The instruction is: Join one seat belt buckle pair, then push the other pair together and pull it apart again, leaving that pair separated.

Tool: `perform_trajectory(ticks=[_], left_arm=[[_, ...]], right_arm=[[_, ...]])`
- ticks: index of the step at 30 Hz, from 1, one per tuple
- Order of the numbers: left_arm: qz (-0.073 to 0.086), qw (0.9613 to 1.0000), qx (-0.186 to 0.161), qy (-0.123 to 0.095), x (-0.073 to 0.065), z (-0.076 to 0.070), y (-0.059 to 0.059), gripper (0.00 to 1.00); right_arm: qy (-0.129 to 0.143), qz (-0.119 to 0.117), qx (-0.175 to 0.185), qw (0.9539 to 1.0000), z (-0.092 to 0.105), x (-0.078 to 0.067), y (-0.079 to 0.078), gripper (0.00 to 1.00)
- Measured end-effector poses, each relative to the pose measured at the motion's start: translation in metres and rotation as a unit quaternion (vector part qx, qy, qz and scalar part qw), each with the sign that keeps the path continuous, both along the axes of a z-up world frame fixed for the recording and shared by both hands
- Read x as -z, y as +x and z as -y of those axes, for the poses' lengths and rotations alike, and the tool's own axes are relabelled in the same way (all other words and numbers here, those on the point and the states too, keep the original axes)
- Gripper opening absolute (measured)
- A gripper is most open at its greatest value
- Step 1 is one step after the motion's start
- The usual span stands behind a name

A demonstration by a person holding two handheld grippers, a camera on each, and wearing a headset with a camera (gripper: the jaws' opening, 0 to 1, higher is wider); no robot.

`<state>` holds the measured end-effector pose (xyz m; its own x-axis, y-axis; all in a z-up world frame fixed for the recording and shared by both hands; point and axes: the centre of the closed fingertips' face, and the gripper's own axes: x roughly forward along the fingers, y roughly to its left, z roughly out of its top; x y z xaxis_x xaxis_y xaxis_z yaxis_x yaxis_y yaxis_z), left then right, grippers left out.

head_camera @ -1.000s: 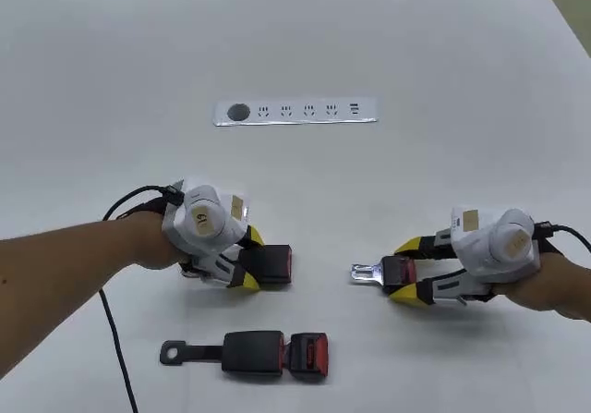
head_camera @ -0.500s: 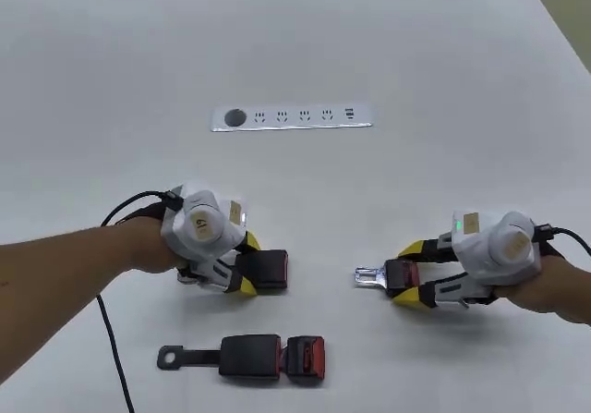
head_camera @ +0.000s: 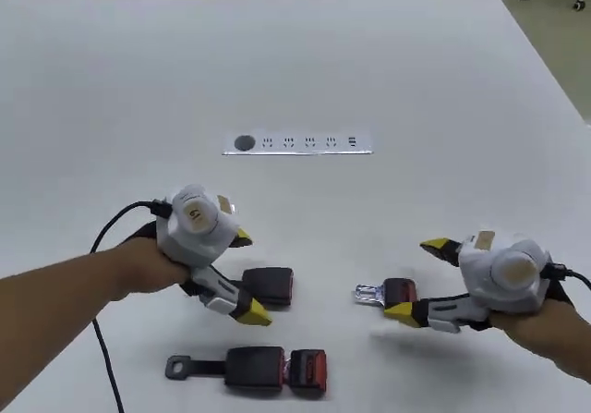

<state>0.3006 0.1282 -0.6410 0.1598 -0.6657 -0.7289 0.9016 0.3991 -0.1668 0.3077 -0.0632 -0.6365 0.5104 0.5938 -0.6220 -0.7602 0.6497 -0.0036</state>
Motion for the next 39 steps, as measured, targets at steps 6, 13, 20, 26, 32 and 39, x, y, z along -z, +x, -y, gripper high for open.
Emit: perform_trajectory(ticks=[6,13,20,26,32,39], left_arm=[[0.041,0.9919,-0.106,-0.057,-0.039,-0.014,0.0,1.0],[0.068,0.9791,-0.173,-0.081,-0.072,-0.038,-0.021,1.0],[0.081,0.9649,-0.226,-0.107,-0.086,-0.053,-0.057,1.0],[0.093,0.9516,-0.266,-0.122,-0.09,-0.081,-0.076,1.0],[0.115,0.9324,-0.308,-0.15,-0.102,-0.101,-0.093,1.0],[0.124,0.9253,-0.323,-0.154,-0.104,-0.119,-0.115,1.0]], right_arm=[[0.04,0.037,0.085,0.9949,-0.003,-0.034,-0.01,0.8],[0.067,0.066,0.132,0.9868,-0.01,-0.06,-0.03,0.86],[0.086,0.08,0.156,0.9808,-0.018,-0.067,-0.056,0.94],[0.09,0.088,0.17,0.9773,-0.024,-0.073,-0.075,1.0],[0.084,0.089,0.154,0.9804,-0.033,-0.075,-0.096,1.0],[0.08,0.1,0.155,0.9797,-0.031,-0.077,-0.109,1.0]])
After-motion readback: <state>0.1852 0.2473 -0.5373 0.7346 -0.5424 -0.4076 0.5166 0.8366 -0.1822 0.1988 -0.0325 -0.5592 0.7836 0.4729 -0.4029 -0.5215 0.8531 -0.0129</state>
